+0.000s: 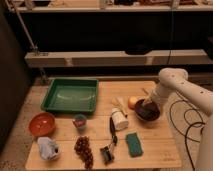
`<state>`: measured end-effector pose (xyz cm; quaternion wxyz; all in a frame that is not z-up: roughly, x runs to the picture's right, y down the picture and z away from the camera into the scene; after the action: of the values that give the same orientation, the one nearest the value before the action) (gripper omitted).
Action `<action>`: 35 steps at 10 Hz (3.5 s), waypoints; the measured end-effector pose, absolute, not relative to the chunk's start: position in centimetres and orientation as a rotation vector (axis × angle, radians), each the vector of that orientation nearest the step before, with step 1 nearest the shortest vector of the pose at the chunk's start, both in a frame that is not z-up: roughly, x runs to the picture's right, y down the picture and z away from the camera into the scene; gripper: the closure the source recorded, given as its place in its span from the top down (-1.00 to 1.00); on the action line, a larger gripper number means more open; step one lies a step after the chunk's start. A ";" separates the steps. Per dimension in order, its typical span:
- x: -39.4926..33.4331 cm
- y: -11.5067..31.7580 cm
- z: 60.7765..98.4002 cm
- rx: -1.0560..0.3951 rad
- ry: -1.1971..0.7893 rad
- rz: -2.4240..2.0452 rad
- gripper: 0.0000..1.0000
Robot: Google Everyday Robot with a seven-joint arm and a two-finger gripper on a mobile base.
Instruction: Wipe red bowl with eraser
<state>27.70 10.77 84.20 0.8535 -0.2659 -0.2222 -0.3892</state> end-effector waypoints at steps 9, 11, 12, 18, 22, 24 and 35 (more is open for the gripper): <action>25.3 10.0 81.4 -0.553 -0.485 -0.859 0.17; 23.6 9.7 81.6 -0.553 -0.518 -0.881 0.17; 22.8 9.6 81.9 -0.554 -0.533 -0.892 0.17; 20.5 11.5 84.8 -0.584 -0.608 -0.924 0.17; 20.8 12.1 86.0 -0.554 -0.628 -0.948 0.17; 20.7 12.2 86.4 -0.542 -0.642 -0.961 0.05; 19.4 7.3 81.6 -0.504 -0.539 -1.020 -1.00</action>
<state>19.41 7.31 81.62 0.8085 -0.2356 -0.2519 -0.4768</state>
